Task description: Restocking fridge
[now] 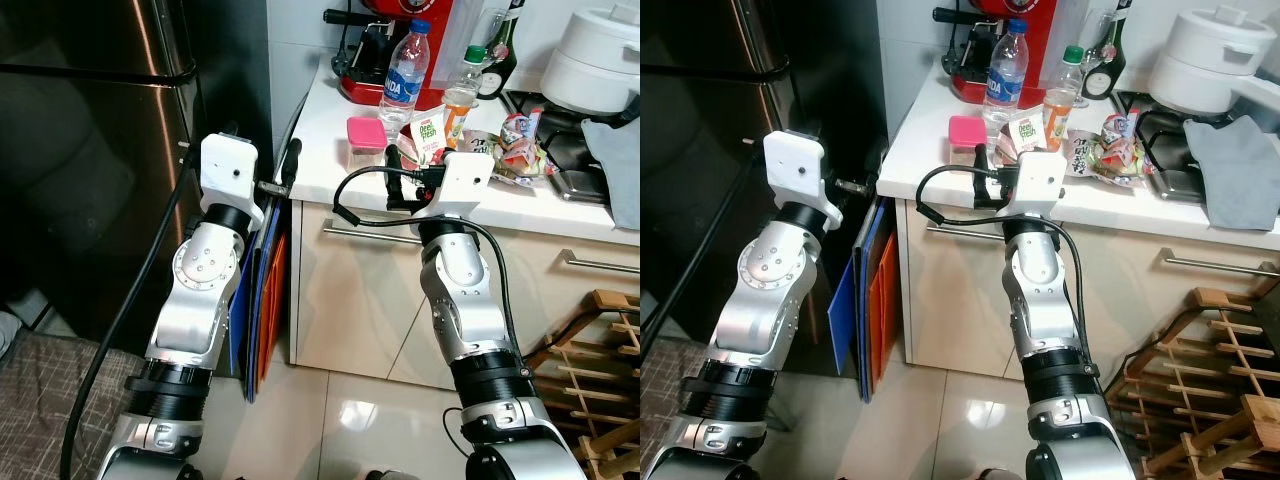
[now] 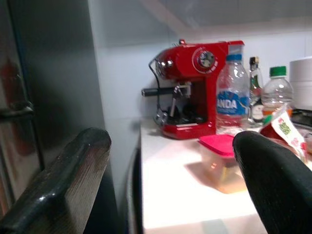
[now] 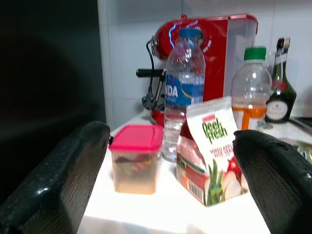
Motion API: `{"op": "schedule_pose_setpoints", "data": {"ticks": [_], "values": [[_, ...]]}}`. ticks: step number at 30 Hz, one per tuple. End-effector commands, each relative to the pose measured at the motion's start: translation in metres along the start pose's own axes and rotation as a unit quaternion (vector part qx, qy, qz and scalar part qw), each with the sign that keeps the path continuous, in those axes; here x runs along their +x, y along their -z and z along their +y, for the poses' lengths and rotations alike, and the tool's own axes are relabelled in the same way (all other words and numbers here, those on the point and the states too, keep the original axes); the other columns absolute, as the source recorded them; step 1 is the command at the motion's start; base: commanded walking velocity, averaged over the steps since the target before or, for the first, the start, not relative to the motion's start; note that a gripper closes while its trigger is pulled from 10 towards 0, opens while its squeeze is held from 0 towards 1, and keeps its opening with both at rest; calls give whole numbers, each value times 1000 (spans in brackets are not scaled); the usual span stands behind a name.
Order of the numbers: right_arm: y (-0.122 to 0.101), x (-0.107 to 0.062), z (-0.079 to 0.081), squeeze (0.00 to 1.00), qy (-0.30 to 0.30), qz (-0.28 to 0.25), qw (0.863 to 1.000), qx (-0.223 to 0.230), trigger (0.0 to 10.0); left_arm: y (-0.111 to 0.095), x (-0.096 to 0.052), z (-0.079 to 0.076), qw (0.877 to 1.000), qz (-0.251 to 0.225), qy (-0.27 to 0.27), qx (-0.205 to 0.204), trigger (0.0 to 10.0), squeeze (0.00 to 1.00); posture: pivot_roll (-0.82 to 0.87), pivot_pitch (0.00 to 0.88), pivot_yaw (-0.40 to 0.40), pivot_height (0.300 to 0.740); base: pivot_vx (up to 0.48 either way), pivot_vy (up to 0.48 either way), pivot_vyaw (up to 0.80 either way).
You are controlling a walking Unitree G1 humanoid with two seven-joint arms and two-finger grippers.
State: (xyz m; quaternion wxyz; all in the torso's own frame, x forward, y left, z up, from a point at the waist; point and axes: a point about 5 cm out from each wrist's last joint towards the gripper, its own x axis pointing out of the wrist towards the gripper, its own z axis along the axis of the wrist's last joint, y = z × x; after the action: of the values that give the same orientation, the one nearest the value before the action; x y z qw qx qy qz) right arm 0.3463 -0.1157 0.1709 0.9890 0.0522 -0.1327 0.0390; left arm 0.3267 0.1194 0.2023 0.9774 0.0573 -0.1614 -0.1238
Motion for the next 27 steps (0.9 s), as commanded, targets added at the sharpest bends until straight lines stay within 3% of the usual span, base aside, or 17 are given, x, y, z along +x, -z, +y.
{"op": "schedule_pose_setpoints", "data": {"ticks": [1,8,11,21,27], "values": [[6,-2,-4,0,8,16,1000,1,10000,-5,0,3,1000,-7,-3,-8,10000,0,-4,0,-13,740,292,379,0],[6,-1,-3,0,4,18,1000,2,10000,-9,3,5,1000,-11,-3,17,10000,0,-1,0,-23,740,56,433,0],[6,-1,-3,0,4,18,1000,1,10000,-11,3,4,1000,-13,-3,23,10000,0,-1,0,-23,740,452,0,0],[5,-1,-6,0,15,15,1000,-1,10000,-11,3,-1,1000,-14,7,20,10000,0,-4,0,-25,740,0,0,0],[11,-2,-15,0,44,37,998,-5,10000,-10,1,-2,1000,-11,10,20,10000,0,-3,0,-21,740,0,0,0]]}}
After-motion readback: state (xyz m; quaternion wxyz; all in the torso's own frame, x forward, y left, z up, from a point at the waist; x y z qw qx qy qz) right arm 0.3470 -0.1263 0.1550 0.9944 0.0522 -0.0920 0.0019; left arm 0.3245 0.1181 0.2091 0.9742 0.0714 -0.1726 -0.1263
